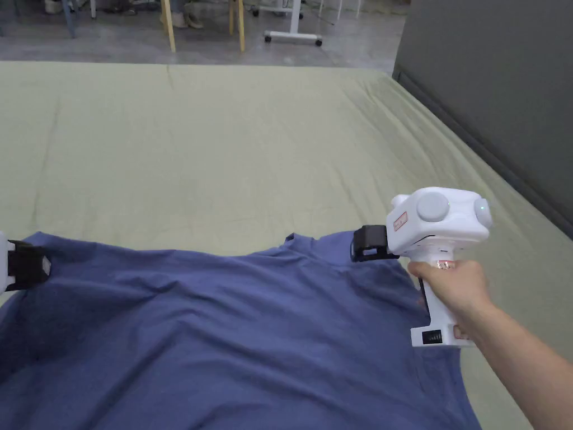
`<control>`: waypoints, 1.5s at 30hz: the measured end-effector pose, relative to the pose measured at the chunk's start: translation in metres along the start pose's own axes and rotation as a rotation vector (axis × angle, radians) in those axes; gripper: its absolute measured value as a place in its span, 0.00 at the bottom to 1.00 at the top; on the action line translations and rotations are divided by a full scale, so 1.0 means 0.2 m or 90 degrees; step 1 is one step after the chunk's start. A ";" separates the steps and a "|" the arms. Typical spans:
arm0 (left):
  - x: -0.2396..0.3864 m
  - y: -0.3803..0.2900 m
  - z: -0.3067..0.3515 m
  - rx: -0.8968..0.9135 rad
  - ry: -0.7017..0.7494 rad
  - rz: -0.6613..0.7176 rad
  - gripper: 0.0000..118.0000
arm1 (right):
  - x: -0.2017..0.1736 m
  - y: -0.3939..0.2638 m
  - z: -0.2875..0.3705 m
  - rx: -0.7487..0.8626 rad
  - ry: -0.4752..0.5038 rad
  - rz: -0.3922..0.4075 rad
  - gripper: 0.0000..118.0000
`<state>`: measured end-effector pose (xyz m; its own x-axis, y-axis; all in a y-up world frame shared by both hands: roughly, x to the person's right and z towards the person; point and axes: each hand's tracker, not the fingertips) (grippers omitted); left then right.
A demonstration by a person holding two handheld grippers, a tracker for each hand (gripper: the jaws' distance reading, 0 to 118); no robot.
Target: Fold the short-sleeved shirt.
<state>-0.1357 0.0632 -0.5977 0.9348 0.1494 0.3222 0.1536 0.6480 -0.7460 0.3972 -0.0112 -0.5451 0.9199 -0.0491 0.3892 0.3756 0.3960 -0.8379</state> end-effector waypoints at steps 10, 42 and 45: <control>-0.03 0.00 -0.02 0.013 0.000 0.055 0.05 | -0.22 -0.21 0.13 0.064 -0.016 0.131 0.04; 0.12 1.41 1.99 0.487 0.245 -0.059 0.05 | -0.56 0.77 2.83 0.711 0.053 0.076 0.04; 0.14 1.47 1.83 0.479 0.295 -0.088 0.05 | -0.66 0.82 2.75 0.718 0.027 0.091 0.04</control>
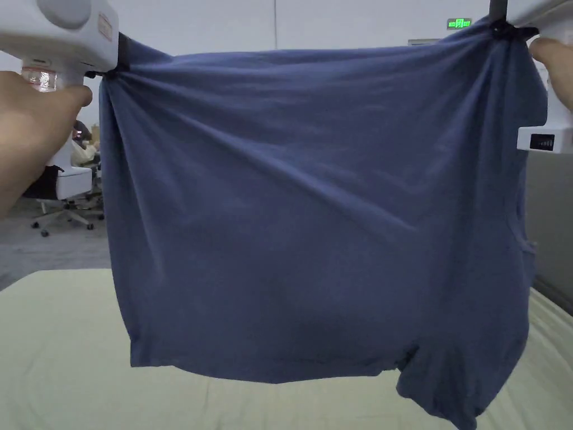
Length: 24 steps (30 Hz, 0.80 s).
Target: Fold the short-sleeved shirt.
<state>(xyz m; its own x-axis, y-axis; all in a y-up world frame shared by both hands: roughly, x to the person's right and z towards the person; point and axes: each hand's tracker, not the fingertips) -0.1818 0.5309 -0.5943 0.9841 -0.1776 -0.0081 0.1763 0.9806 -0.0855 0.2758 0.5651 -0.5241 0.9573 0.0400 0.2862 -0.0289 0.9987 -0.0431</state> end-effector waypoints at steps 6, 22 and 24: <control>0.11 -0.36 -0.26 -0.052 -0.027 0.004 0.05 | -0.10 -0.37 -0.24 -0.041 0.003 0.028 0.04; 0.34 -1.51 -0.58 -0.280 -0.092 0.016 0.05 | -0.05 -1.66 -0.47 -0.274 0.031 0.039 0.04; 0.34 -1.60 -0.50 -0.299 -0.110 0.024 0.05 | -0.01 -1.78 -0.39 -0.292 0.053 0.021 0.04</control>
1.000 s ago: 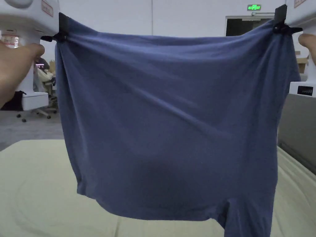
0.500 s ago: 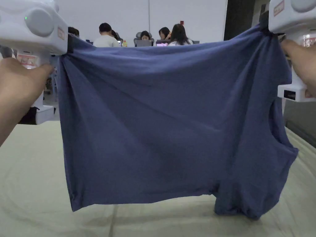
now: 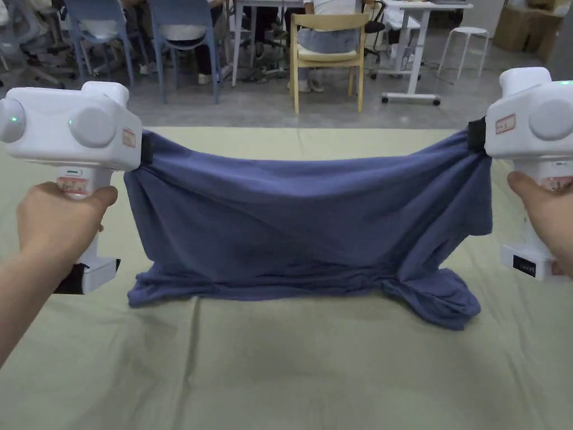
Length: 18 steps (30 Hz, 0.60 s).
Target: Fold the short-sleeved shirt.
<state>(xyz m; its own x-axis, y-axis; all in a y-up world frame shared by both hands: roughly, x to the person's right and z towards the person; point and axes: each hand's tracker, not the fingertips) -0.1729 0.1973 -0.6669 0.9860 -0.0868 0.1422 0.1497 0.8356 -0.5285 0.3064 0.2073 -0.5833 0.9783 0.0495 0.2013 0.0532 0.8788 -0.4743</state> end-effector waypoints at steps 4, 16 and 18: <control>0.00 -0.28 0.09 -0.023 -0.043 0.025 0.05 | 0.04 -0.32 0.09 -0.031 0.022 -0.013 0.04; 0.01 -1.09 0.53 -0.104 -0.068 0.038 0.05 | 0.08 -1.20 0.63 -0.124 0.083 -0.027 0.04; 0.00 -1.20 0.62 -0.109 -0.068 0.056 0.05 | 0.09 -1.28 0.73 -0.124 0.085 -0.030 0.04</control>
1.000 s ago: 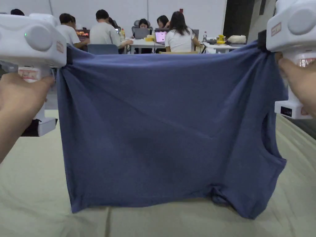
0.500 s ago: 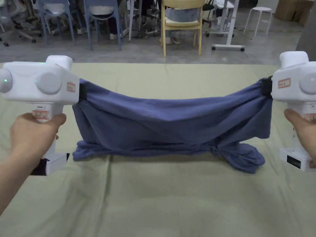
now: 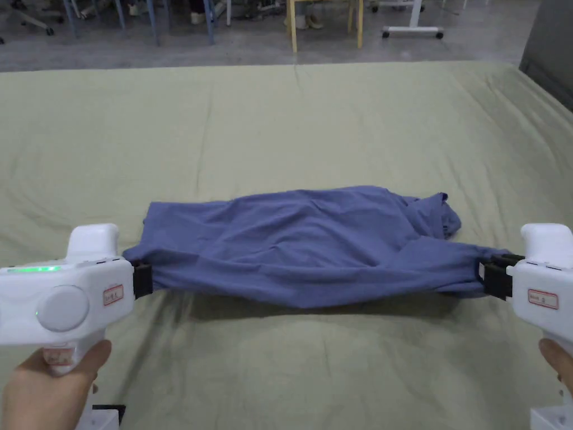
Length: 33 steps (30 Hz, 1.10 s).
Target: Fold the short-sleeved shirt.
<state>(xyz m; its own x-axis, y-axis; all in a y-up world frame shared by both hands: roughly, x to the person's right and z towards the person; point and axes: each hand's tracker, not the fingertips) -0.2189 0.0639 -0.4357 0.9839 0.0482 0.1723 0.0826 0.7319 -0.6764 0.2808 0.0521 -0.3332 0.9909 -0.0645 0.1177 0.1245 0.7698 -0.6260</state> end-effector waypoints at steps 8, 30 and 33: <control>-0.10 -0.31 0.33 -0.021 0.014 -0.013 0.05 | 0.05 -0.29 0.38 0.014 0.013 -0.023 0.04; -0.13 -0.69 0.46 -0.185 0.029 -0.010 0.74 | 0.05 -0.63 0.49 -0.152 -0.025 0.066 1.00; -0.14 -0.61 0.64 -0.142 0.057 -0.001 0.74 | 0.06 -0.55 0.62 -0.133 -0.010 0.013 1.00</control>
<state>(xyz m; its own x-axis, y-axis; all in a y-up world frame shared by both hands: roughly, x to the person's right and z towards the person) -0.2767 0.0595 -0.2658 0.9930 -0.0213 0.1162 0.1080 0.5632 -0.8192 0.2736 0.0454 -0.1663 0.9927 -0.0390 0.1144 0.1138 0.6219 -0.7748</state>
